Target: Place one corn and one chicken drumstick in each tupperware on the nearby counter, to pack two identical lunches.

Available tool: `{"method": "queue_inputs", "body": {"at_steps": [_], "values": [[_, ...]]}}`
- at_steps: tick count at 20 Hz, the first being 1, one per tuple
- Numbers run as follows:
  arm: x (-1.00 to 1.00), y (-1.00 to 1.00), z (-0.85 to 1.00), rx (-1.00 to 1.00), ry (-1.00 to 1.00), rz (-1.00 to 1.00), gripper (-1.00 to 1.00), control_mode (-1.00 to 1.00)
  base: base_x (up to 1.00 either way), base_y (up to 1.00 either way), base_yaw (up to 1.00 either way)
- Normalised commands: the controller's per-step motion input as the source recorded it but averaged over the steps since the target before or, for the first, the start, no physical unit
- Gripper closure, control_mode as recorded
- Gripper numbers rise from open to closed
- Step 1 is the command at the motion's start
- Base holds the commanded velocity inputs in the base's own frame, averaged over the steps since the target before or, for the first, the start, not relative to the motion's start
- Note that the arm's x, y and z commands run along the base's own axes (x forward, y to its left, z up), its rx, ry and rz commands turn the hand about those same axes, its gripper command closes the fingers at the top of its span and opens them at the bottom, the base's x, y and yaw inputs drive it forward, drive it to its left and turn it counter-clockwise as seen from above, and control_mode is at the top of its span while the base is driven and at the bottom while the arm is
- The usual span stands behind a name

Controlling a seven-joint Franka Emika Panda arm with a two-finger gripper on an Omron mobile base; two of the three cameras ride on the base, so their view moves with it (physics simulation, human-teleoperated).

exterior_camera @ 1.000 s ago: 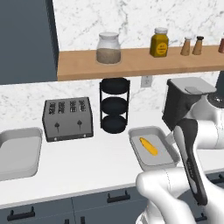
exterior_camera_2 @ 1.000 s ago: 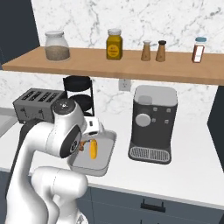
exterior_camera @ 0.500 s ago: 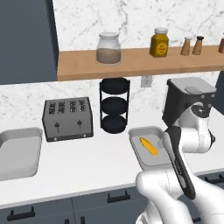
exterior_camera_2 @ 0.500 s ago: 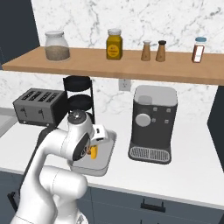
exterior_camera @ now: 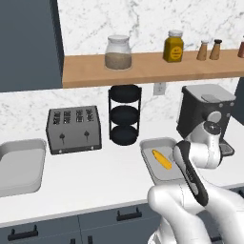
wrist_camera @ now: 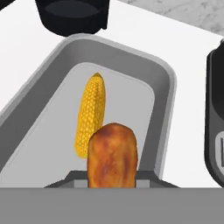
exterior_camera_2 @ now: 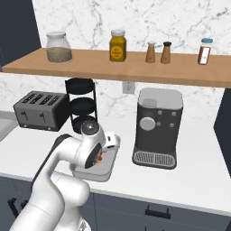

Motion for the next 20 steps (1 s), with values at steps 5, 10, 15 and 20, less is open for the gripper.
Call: {"method": "queue_inputs", "body": {"at_steps": [5, 10, 15, 20], "values": [[0.52, -0.04, -0.4, 0.0, 0.0, 0.0, 1.0, -1.0, 0.0, 0.0, 0.0], [0.35, 0.04, -0.58, 0.0, 0.0, 0.0, 1.0, -1.0, 0.0, 0.0, 0.0], [0.2, 0.15, -0.55, 0.0, 0.0, 0.0, 1.0, -1.0, 0.0, 0.0, 0.0], [0.05, 0.22, -0.11, 0.0, 0.0, 0.0, -1.0, -1.0, 0.0, 0.0, 0.0]]}}
